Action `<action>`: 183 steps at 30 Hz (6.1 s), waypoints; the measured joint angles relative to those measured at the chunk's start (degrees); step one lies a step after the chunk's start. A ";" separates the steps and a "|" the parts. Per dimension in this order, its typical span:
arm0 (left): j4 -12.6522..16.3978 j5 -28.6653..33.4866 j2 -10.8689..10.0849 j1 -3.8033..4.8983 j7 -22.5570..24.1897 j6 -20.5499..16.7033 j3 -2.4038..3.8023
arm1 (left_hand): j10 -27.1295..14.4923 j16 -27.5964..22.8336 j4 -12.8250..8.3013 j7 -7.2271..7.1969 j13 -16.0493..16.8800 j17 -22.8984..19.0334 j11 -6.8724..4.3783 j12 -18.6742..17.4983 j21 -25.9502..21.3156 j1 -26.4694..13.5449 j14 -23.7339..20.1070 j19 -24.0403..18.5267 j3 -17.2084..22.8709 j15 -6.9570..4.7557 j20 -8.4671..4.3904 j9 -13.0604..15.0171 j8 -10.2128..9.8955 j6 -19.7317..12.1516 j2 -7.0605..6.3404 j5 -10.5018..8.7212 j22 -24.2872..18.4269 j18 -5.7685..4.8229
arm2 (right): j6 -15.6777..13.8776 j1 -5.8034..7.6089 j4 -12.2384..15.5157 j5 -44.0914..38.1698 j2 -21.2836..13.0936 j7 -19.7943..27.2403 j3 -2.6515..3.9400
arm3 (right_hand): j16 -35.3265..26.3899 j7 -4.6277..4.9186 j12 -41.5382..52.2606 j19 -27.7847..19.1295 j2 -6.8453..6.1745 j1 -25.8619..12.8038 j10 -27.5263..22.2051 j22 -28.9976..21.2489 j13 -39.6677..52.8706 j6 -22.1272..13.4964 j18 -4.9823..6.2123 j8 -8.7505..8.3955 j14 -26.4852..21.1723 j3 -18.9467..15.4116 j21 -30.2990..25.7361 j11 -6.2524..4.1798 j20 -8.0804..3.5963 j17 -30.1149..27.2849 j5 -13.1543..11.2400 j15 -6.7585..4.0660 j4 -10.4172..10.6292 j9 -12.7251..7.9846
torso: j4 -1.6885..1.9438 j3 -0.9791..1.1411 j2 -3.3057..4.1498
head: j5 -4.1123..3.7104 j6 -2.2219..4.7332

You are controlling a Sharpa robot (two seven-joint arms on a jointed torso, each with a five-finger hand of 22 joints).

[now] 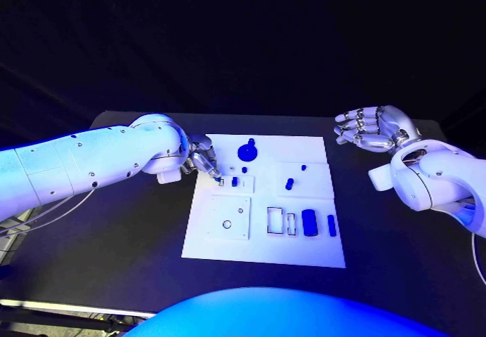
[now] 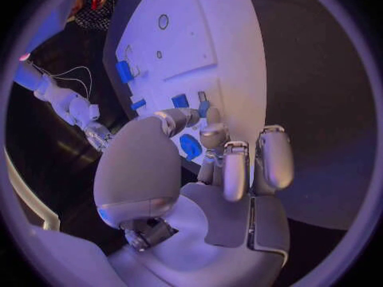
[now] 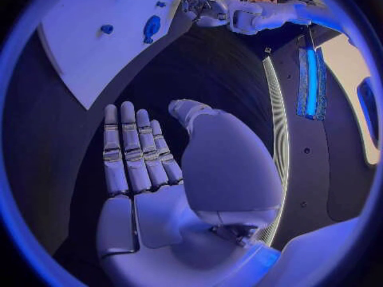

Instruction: Assemble the parts on the task board

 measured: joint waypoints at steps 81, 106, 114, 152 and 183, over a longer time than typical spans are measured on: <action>-1.28 3.55 1.07 -0.01 -0.49 3.00 -0.24 | 0.26 0.00 -0.17 0.07 0.26 0.00 -0.19 0.00 0.00 0.07 0.00 0.00 -0.17 0.00 0.00 0.12 -0.28 0.12 0.08 0.67 0.13 0.00 | 0.20 -0.34 -0.29 0.18 0.23 0.01 0.00 | -0.21 0.00 0.00 -0.21 -0.02 0.02 0.01 -0.42 -0.31 0.00 0.00 0.00 0.00 0.17 0.00 -0.01 0.20 -0.16 0.00 0.00 -0.17 -0.04 | -0.03 -0.01 0.01 | -0.03 -0.01; -2.11 3.07 2.18 0.16 -0.90 3.12 -0.63 | 1.28 0.00 -0.48 -0.05 2.30 0.00 -0.41 1.38 0.00 -1.43 0.00 0.00 -0.48 0.00 0.00 0.47 0.04 0.66 0.36 1.56 0.22 0.00 | 0.20 -0.38 -0.25 0.21 0.17 0.04 0.00 | -0.55 0.00 0.00 -0.20 -0.02 0.02 0.01 -0.59 -0.41 0.00 0.00 0.00 0.00 0.00 0.00 -0.01 0.20 -0.22 0.00 0.00 -0.32 -0.09 | -0.07 0.05 0.01 | -0.20 -0.01; -2.14 2.49 2.38 0.14 -0.93 2.82 -0.77 | 1.89 0.00 -1.32 -0.75 3.12 0.00 -0.85 1.73 0.22 -2.78 0.00 0.00 -1.29 0.00 0.00 0.94 0.03 0.71 1.11 1.04 0.41 0.00 | 0.20 -0.38 -0.17 0.22 0.12 0.05 0.00 | -0.55 0.00 0.02 -0.20 -0.02 0.02 0.01 -0.59 -0.42 0.00 0.00 0.00 0.00 0.00 0.00 -0.01 0.21 -0.21 0.00 0.00 -0.32 -0.09 | -0.06 0.04 0.01 | -0.29 -0.01; -1.50 0.29 1.04 -0.04 -0.89 0.32 -0.90 | 1.40 0.00 4.83 -2.06 2.38 0.00 -1.23 0.88 0.00 -11.26 -0.01 0.62 -24.48 -0.83 -0.62 1.69 -1.52 2.24 5.73 -14.91 0.58 0.00 | 0.20 -0.41 -0.12 0.35 0.03 0.09 0.00 | -0.55 0.00 0.22 -0.20 -0.02 0.02 0.01 -0.79 -0.56 0.00 0.00 0.00 0.00 0.00 0.00 -0.01 0.20 -0.27 0.00 0.00 -0.31 -0.14 | -0.04 -0.08 -0.01 | -0.53 -0.01; 3.25 -3.10 0.84 -2.03 26.65 -26.55 -0.95 | -34.80 -27.81 3.50 7.24 -27.43 -30.49 8.75 -19.90 -31.21 16.21 -25.49 -26.42 -9.03 7.86 6.75 -9.65 -2.78 -20.74 0.94 -16.62 -35.14 4.95 | 0.18 -0.60 -0.37 0.41 -0.14 0.19 0.00 | -0.55 0.00 0.22 -0.21 -0.02 0.02 0.01 -0.97 -0.68 0.00 0.00 0.00 0.00 0.00 0.00 -0.01 0.20 -0.33 0.00 0.00 -0.31 -0.14 | 0.01 -0.07 0.00 | -1.10 0.97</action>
